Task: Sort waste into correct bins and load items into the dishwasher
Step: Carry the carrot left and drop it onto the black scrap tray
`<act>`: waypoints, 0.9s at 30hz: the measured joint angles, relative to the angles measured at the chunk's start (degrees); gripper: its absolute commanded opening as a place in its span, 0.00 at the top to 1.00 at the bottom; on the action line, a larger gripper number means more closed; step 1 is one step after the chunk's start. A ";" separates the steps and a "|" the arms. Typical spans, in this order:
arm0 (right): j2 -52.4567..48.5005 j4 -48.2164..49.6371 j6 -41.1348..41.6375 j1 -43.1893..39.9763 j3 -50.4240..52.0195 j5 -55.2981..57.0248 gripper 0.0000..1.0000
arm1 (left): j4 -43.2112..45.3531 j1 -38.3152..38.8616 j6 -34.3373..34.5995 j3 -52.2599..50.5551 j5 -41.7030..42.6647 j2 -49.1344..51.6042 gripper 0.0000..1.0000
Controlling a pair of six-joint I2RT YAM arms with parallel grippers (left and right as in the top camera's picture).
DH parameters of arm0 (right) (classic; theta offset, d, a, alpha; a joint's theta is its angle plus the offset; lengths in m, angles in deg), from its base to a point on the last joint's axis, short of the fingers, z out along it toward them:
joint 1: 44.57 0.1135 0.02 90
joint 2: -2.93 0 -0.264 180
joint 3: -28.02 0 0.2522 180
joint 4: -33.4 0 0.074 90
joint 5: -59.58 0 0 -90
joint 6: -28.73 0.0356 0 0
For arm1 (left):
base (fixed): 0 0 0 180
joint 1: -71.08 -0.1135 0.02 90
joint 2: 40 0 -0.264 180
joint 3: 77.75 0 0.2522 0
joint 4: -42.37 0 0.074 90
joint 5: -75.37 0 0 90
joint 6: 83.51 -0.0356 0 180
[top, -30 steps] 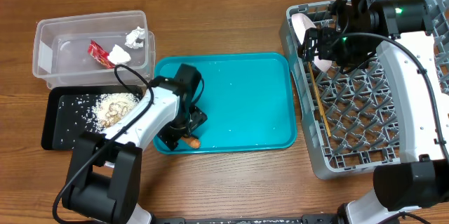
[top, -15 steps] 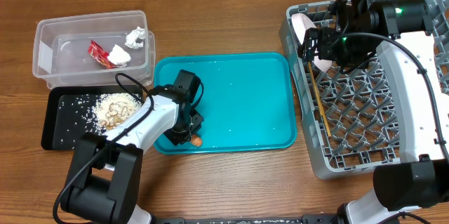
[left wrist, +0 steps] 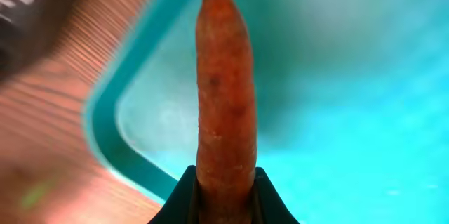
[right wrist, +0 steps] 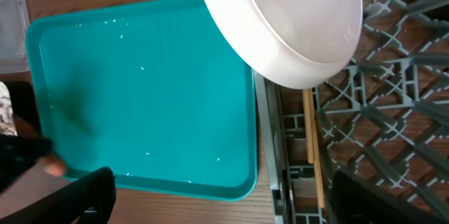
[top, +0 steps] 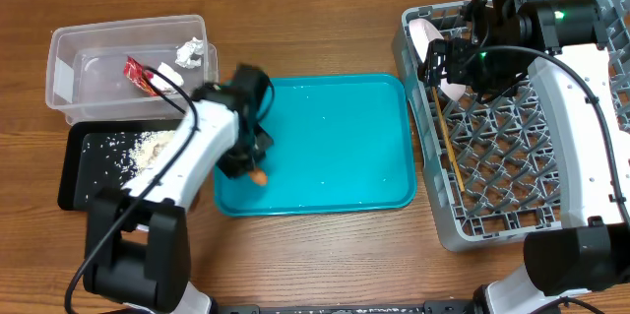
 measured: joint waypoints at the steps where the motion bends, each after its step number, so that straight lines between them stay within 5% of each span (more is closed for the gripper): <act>1: -0.02 0.00 0.00 -0.02 0.00 0.00 0.00 | -1.07 -0.90 -0.22 1.62 -0.55 0.00 0.96; 16: 0.00 0.04 0.02 -0.02 0.00 0.20 0.00 | -6.43 -30.40 -4.39 7.28 -4.13 0.00 0.96; 27: -0.02 -0.09 0.02 -0.02 0.00 0.24 0.00 | 6.88 -40.61 -7.13 -1.11 -6.03 0.02 0.96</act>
